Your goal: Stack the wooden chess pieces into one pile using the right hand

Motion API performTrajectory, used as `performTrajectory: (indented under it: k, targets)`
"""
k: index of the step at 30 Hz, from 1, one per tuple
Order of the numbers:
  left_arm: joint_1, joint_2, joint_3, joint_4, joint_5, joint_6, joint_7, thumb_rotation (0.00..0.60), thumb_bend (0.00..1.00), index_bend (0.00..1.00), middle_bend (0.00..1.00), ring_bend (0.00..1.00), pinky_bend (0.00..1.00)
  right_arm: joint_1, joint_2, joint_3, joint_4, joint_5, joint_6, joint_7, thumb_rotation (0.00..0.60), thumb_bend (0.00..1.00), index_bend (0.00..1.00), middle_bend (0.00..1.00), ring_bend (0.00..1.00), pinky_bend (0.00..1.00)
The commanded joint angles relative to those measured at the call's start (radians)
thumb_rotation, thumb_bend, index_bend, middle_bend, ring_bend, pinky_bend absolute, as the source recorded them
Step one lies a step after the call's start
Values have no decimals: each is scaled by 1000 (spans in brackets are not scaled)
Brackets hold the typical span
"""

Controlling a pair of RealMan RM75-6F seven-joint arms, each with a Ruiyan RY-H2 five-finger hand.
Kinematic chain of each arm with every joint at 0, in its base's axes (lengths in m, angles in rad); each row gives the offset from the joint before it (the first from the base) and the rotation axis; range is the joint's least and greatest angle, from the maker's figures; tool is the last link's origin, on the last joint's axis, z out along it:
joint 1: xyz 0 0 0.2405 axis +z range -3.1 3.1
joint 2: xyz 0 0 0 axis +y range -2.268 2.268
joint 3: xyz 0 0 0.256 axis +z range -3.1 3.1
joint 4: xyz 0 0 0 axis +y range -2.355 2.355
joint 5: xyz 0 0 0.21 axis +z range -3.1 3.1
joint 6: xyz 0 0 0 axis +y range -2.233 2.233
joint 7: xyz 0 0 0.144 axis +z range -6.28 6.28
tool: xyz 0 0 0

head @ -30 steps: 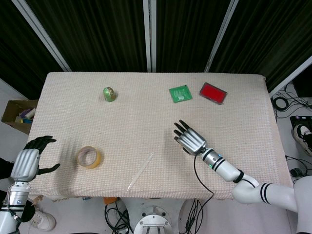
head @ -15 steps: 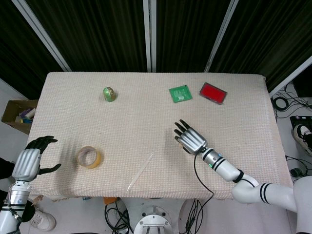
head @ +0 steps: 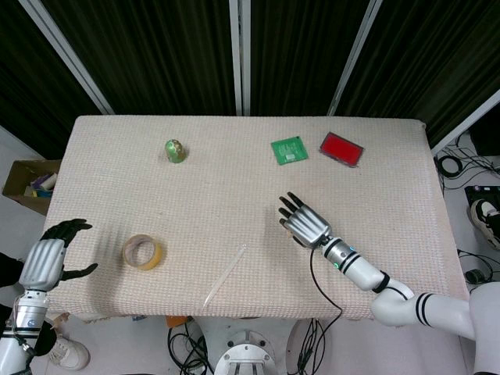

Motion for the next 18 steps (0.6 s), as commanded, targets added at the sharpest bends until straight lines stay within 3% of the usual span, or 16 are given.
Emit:
performTrajectory:
  k: [1, 18]
  targets:
    - [-1, 1, 0, -1, 0, -1, 0, 600, 0, 267, 189, 166, 214, -1, 1, 0, 0, 0, 1, -1, 600, 342, 459, 227, 0, 0]
    - [-1, 6, 4, -8, 2, -6, -5, 600, 0, 266, 189, 166, 213, -1, 3, 1, -8, -7, 4, -1, 600, 339, 431, 227, 0, 0]
